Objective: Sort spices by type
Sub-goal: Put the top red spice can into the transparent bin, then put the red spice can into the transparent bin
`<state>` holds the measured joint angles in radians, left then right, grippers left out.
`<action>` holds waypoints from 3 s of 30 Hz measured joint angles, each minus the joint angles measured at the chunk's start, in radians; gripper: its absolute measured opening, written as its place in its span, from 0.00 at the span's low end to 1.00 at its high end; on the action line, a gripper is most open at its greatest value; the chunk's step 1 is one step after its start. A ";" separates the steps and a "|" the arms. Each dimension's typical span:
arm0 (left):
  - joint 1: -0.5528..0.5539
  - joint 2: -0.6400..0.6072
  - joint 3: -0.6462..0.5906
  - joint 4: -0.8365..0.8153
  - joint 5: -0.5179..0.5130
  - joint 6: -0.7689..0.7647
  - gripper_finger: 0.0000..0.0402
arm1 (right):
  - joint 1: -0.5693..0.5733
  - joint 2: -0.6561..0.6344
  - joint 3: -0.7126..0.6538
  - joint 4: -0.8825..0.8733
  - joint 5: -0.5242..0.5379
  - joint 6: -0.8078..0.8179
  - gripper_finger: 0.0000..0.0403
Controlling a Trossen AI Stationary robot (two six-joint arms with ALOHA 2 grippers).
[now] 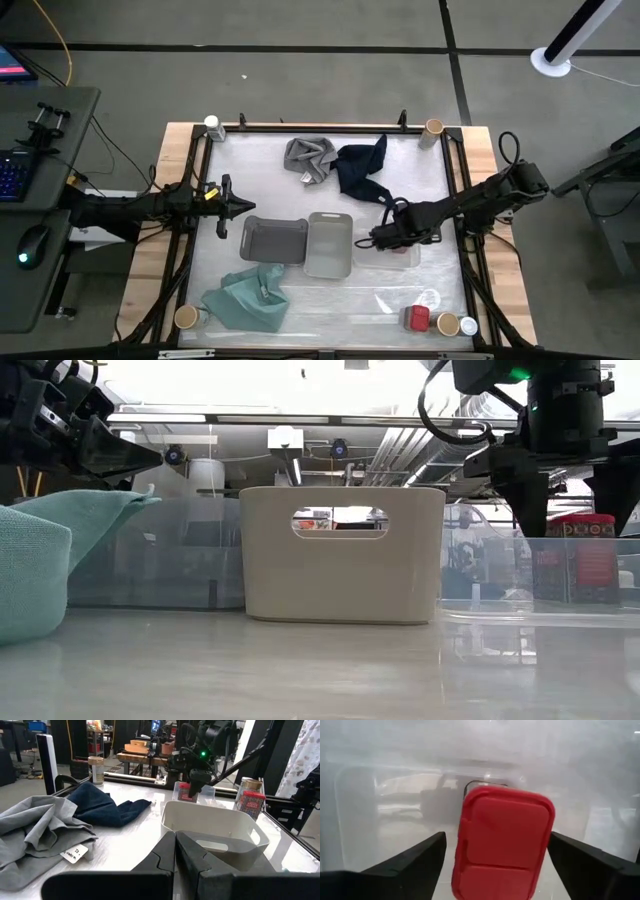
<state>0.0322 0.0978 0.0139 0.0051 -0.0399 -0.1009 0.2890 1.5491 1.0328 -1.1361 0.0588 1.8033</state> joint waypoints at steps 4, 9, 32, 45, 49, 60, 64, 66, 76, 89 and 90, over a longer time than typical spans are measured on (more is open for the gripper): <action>0.000 0.000 0.000 0.000 0.000 0.000 0.00 | 0.011 -0.047 0.050 -0.060 0.004 -0.032 0.87; 0.000 0.000 0.000 0.000 0.000 0.000 0.00 | 0.031 -0.123 0.197 -0.197 0.078 -0.031 0.87; 0.000 0.000 0.000 0.000 0.000 0.000 0.00 | 0.373 0.030 0.159 0.151 -0.479 0.476 0.88; 0.000 0.000 0.000 0.000 0.000 0.000 0.00 | 0.370 0.030 -0.001 0.341 -0.471 0.570 0.88; 0.000 0.000 0.000 0.000 0.000 0.000 0.00 | 0.370 0.030 -0.001 0.352 -0.508 0.562 0.88; 0.000 0.000 0.000 0.000 0.000 0.000 0.00 | 0.375 0.036 -0.001 0.347 -0.557 0.545 0.88; 0.000 0.000 0.000 0.000 0.000 0.000 0.00 | 0.374 0.044 -0.001 0.350 -0.528 0.548 0.88; 0.000 0.000 0.000 0.000 0.000 0.000 0.00 | 0.368 0.044 -0.001 0.350 -0.529 0.544 0.88; 0.000 0.000 0.000 0.000 0.000 0.000 0.00 | 0.365 0.062 0.000 0.373 -0.565 0.526 0.80; 0.000 0.000 0.000 0.000 0.000 0.000 0.00 | 0.360 0.132 0.000 0.422 -0.564 0.491 0.77; 0.000 0.000 0.000 0.000 0.000 0.000 0.00 | 0.357 0.132 0.000 0.429 -0.563 0.483 0.75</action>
<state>0.0322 0.0981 0.0139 0.0051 -0.0399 -0.1011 0.6462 1.6814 1.0328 -0.7068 -0.5046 2.2867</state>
